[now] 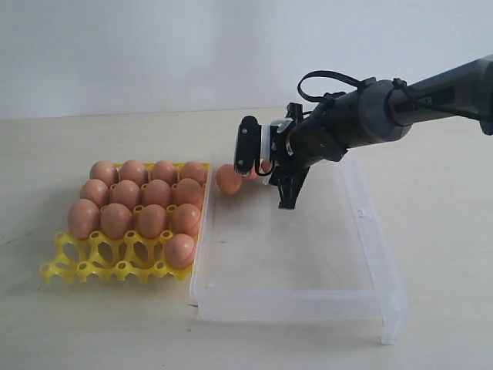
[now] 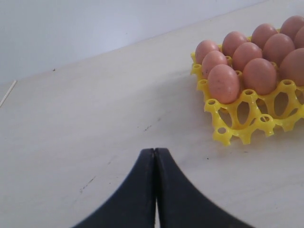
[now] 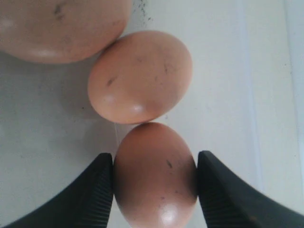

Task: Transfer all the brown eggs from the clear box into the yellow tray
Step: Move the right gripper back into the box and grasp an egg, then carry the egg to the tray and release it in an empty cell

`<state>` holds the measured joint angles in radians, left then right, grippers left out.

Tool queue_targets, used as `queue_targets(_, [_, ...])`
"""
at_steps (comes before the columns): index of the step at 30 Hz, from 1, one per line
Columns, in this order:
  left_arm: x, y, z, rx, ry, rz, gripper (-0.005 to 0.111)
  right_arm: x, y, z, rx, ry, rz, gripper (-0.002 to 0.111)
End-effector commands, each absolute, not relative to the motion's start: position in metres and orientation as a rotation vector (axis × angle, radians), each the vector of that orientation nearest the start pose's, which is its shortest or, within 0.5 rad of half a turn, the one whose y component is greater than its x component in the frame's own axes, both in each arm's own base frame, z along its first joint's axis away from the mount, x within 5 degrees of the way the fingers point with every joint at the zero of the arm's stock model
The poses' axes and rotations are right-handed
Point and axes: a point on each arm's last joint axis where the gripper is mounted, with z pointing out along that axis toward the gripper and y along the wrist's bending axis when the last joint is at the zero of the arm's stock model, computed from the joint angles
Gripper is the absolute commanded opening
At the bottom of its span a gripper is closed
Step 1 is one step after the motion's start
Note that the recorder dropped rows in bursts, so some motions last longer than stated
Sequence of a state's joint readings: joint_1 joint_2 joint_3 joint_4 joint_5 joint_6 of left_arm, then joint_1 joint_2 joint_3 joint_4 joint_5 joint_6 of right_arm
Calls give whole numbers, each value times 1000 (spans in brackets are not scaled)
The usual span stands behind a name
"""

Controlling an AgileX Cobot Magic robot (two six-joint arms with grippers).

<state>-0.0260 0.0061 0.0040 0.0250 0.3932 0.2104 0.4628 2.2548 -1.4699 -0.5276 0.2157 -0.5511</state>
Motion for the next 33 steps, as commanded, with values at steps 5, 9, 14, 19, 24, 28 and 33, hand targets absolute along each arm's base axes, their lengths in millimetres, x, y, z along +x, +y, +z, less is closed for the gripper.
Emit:
queue_targets(5, [52, -1, 178, 236, 1858, 144, 0, 414, 203, 122, -1530, 2081, -347, 0])
queue_targets(9, [52, -1, 178, 236, 1858, 144, 0, 401, 212, 163, -1295, 2164, -222, 0])
queue_targets(14, [52, -1, 178, 236, 1858, 144, 0, 364, 235, 201, -1170, 2032, -15, 0])
queue_targets(19, [52, -1, 178, 236, 1858, 144, 0, 318, 255, 217, -1126, 1857, 147, 0])
queue_targets(24, [52, -1, 178, 236, 1858, 144, 0, 287, 277, 213, -1064, 1786, 287, 0])
queue_targets(28, [52, -1, 178, 236, 1858, 144, 0, 268, 295, 202, -1053, 1750, 360, 0])
queue_targets(33, [52, -1, 178, 236, 1858, 144, 0, 257, 312, 182, -1015, 1791, 444, 0])
